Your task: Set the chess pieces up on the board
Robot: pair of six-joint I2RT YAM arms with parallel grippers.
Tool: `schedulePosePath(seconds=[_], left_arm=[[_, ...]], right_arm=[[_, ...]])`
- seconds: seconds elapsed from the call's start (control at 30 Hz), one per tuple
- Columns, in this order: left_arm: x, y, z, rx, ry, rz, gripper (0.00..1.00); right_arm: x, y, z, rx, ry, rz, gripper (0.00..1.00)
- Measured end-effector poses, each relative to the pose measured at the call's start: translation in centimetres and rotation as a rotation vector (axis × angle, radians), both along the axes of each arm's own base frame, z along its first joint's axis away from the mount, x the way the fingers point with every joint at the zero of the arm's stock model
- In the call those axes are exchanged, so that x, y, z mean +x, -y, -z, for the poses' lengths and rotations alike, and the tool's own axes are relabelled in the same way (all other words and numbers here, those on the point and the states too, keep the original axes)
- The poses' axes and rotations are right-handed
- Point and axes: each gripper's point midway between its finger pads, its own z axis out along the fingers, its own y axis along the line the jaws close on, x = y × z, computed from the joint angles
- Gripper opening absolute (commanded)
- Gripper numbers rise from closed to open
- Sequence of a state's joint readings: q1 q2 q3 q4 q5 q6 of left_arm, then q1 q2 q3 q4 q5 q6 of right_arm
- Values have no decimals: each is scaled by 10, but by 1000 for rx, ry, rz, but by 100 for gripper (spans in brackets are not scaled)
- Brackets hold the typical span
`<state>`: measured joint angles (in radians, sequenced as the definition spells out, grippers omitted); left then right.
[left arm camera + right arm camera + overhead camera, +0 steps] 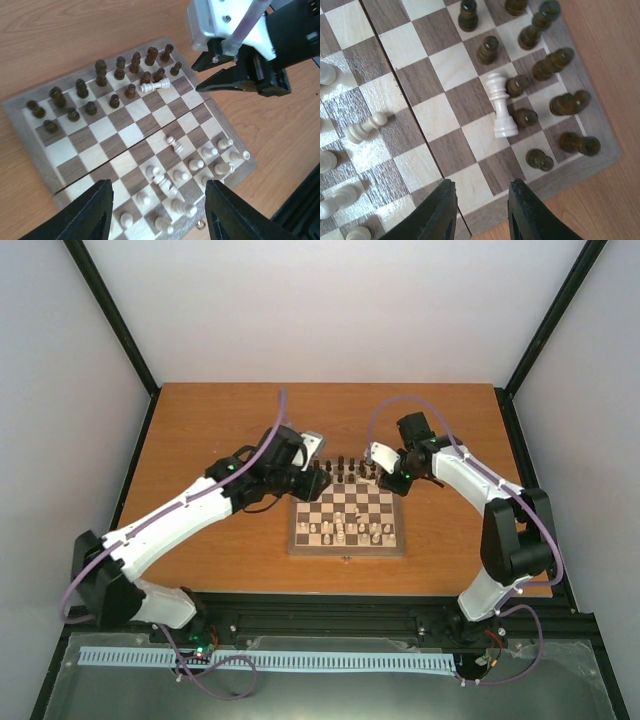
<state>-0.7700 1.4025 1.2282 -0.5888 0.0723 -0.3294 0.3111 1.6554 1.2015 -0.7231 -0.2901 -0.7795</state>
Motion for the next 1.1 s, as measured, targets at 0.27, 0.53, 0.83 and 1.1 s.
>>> schedulePosePath(seconds=[0.27, 0.53, 0.83, 1.1], left_arm=[[-2, -63, -22, 36, 69, -106, 60], [0, -109, 17, 148, 34, -207, 60], [-2, -111, 5, 130, 71, -207, 61], [-2, -110, 5, 132, 73, -201, 61]], right_arm=[[-6, -24, 18, -92, 15, -78, 30], [6, -24, 31, -170, 18, -67, 30], [13, -22, 34, -196, 27, -53, 30], [14, -21, 41, -205, 16, -50, 31]])
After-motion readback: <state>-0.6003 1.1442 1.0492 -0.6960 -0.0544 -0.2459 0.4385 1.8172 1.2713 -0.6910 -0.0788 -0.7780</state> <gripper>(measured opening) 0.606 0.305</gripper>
